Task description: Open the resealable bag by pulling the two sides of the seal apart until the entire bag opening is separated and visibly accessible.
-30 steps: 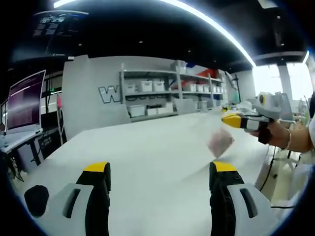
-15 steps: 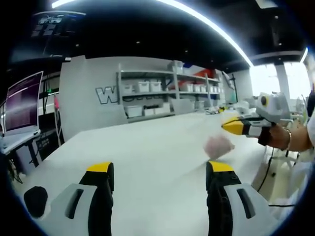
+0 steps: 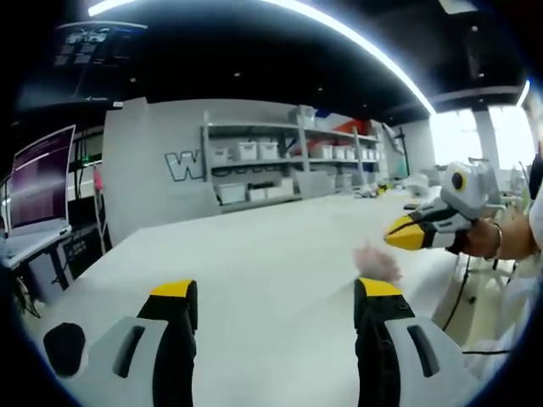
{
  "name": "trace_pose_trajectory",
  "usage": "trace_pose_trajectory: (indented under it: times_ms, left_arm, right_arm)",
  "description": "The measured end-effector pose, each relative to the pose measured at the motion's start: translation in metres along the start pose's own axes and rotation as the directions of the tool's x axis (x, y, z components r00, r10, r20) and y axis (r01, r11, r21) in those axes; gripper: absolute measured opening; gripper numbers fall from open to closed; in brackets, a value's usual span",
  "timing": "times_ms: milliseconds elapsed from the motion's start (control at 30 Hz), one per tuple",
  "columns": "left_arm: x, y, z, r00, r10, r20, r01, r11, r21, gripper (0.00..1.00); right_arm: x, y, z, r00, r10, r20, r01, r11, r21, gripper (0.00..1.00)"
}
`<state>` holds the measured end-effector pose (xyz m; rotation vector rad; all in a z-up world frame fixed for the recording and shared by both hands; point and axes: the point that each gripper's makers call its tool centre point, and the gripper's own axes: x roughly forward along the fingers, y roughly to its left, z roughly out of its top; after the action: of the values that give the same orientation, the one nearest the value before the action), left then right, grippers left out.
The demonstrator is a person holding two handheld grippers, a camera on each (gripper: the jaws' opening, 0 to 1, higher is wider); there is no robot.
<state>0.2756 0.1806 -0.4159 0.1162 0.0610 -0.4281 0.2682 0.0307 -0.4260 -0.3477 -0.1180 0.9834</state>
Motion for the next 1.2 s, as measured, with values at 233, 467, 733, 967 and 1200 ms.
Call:
trace_pose_trajectory:
  times_ms: [233,467,733,967,1200]
  left_arm:
    - [0.000,0.001,0.000,1.000,-0.002,0.000,0.002,1.000,0.002,0.73]
    - [-0.001,0.003,0.001,1.000,0.003,0.002,-0.003,1.000,0.004,0.73]
    - [-0.001,0.002,0.002,1.000,-0.001,0.002,0.001,1.000,0.008,0.73]
    - [-0.002,0.002,0.002,1.000,0.002,0.004,-0.002,1.000,0.008,0.73]
    - [-0.002,0.001,0.001,1.000,0.002,0.003,-0.002,1.000,0.006,0.73]
  right_arm:
    - [0.005,0.010,-0.005,0.999,0.044,-0.024,-0.045,0.999,-0.017,0.00]
    - [0.005,0.024,-0.007,0.994,0.086,-0.071,-0.093,0.990,-0.106,0.00]
    - [0.005,0.036,-0.008,0.989,0.107,-0.105,-0.125,0.977,-0.174,0.00]
    - [0.004,0.043,-0.011,0.983,0.125,-0.134,-0.150,0.969,-0.194,0.00]
    - [0.004,0.048,-0.014,0.980,0.132,-0.148,-0.163,0.960,-0.226,0.00]
